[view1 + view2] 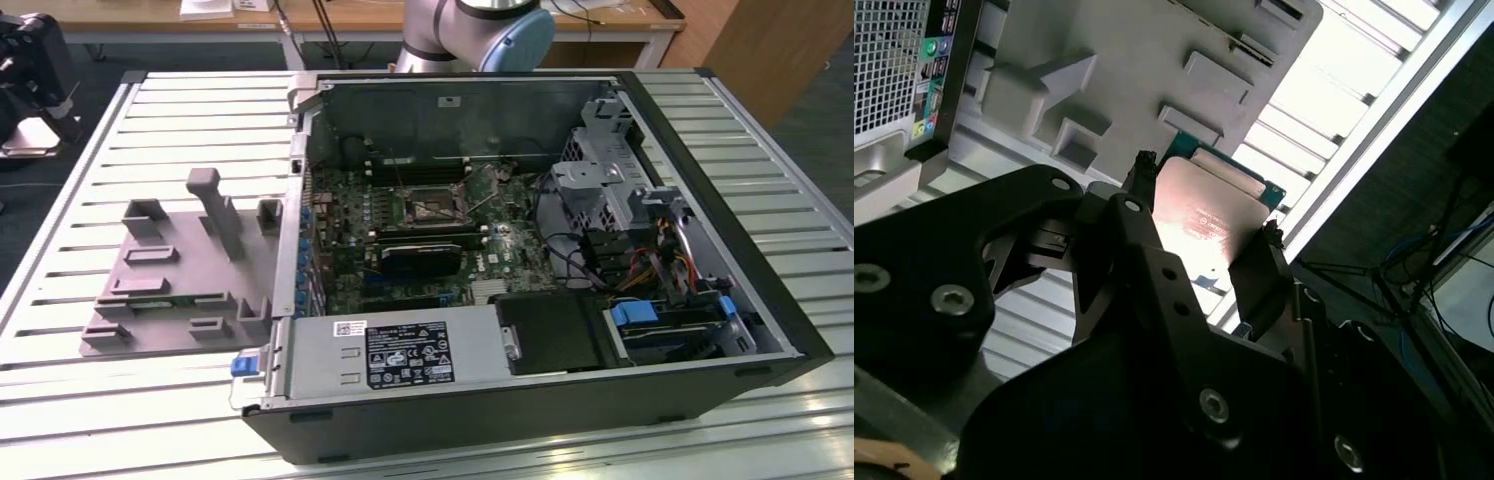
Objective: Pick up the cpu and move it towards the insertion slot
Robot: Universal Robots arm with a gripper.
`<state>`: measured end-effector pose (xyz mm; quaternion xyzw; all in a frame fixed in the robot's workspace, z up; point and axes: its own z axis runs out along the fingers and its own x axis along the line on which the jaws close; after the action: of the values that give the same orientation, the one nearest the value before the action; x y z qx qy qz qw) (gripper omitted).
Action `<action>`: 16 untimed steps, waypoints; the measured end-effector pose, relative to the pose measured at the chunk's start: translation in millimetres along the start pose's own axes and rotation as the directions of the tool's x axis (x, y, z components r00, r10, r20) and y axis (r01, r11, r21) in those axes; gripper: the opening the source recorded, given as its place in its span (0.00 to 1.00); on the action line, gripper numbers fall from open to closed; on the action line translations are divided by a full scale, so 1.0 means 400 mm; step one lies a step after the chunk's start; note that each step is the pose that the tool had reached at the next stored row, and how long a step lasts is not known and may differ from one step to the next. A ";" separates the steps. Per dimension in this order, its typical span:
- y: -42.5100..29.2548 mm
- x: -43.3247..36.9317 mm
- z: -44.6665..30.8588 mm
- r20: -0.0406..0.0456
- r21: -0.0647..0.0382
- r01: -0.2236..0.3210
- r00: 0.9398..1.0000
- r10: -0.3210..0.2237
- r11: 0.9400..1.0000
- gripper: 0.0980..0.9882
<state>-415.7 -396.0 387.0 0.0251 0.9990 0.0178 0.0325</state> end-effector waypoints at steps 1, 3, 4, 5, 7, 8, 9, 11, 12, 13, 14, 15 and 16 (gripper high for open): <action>0.000 -0.002 0.000 0.000 0.000 0.000 1.000 0.000 1.000 0.50; 0.000 -0.011 0.001 0.000 0.000 0.000 1.000 0.000 1.000 0.50; 0.001 -0.016 0.001 0.000 0.000 0.000 1.000 0.000 1.000 0.50; 0.001 -0.022 0.002 0.000 0.000 0.000 1.000 0.000 1.000 0.50; 0.001 -0.035 0.003 0.000 0.000 0.000 1.000 0.000 1.000 0.50; 0.002 -0.041 0.003 0.000 0.000 0.000 1.000 0.000 1.000 0.50; 0.002 -0.047 0.003 0.000 0.000 0.000 1.000 0.000 1.000 0.50; 0.003 -0.059 0.004 0.000 0.000 0.000 1.000 0.000 1.000 0.50; 0.003 -0.066 0.005 0.000 0.000 0.000 1.000 0.000 1.000 0.50; 0.003 -0.073 0.005 0.000 0.000 0.000 1.000 0.000 1.000 0.50; 0.004 -0.080 0.006 0.000 0.000 0.000 1.000 0.000 1.000 0.50; 0.004 -0.088 0.006 0.000 0.000 0.000 1.000 0.000 1.000 0.50; 0.005 -0.095 0.007 0.000 0.000 0.000 1.000 0.000 1.000 0.50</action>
<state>-377.4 -396.0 386.9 0.0251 0.9990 0.0178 0.0326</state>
